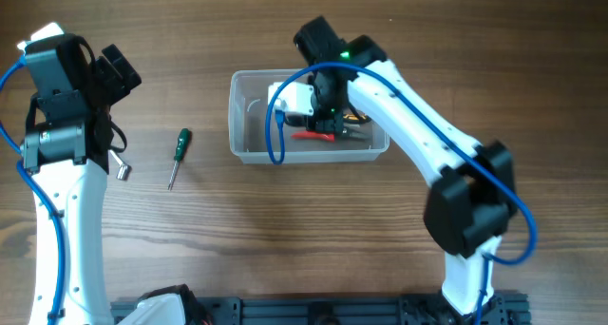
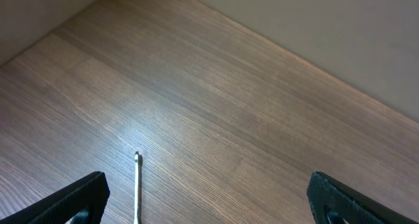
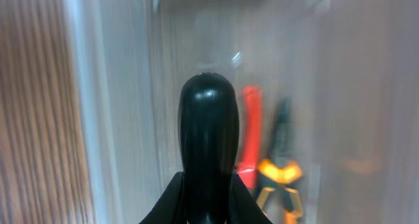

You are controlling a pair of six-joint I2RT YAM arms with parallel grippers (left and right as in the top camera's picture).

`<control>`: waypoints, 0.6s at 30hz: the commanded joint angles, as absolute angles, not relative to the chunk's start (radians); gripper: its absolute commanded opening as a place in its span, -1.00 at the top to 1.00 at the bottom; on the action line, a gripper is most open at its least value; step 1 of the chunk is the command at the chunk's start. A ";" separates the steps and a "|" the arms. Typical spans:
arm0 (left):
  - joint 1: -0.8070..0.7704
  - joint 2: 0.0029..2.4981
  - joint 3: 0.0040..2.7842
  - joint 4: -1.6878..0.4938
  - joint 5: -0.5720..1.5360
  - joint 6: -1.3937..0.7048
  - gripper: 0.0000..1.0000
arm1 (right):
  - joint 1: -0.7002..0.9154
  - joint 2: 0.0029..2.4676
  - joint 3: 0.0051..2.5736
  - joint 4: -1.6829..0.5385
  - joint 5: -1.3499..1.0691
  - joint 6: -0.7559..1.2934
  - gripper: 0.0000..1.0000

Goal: Pack container
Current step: 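Place the red-handled screwdriver into the container and release it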

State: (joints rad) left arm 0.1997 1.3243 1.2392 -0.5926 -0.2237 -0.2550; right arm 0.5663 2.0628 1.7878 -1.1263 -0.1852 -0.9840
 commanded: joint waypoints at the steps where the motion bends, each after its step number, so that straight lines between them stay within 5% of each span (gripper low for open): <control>1: 0.206 1.326 1.261 -0.593 -0.233 -0.239 -1.00 | 0.555 2.141 1.755 -1.142 -0.182 -1.017 0.91; 5: 0.206 1.326 1.261 -0.593 -0.233 -0.239 -0.99 | 0.554 2.202 1.712 -1.106 -0.164 -0.990 0.83; 7: 0.206 1.326 1.261 -0.593 -0.233 -0.239 -0.99 | 0.550 2.202 1.713 -1.060 -0.147 -0.899 0.13; 9: 0.206 1.326 1.261 -0.593 -0.233 -0.239 -1.00 | 0.539 2.196 1.721 -1.020 -0.146 -0.822 -0.07; 18: 0.206 1.326 1.261 -0.593 -0.233 -0.239 -1.00 | 0.400 1.925 1.977 -0.952 -0.143 -0.416 -0.25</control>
State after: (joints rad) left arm 0.1997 1.3243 1.2392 -0.5926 -0.2237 -0.2550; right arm 0.4694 2.0922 1.8820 -1.0008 -0.1516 -0.6239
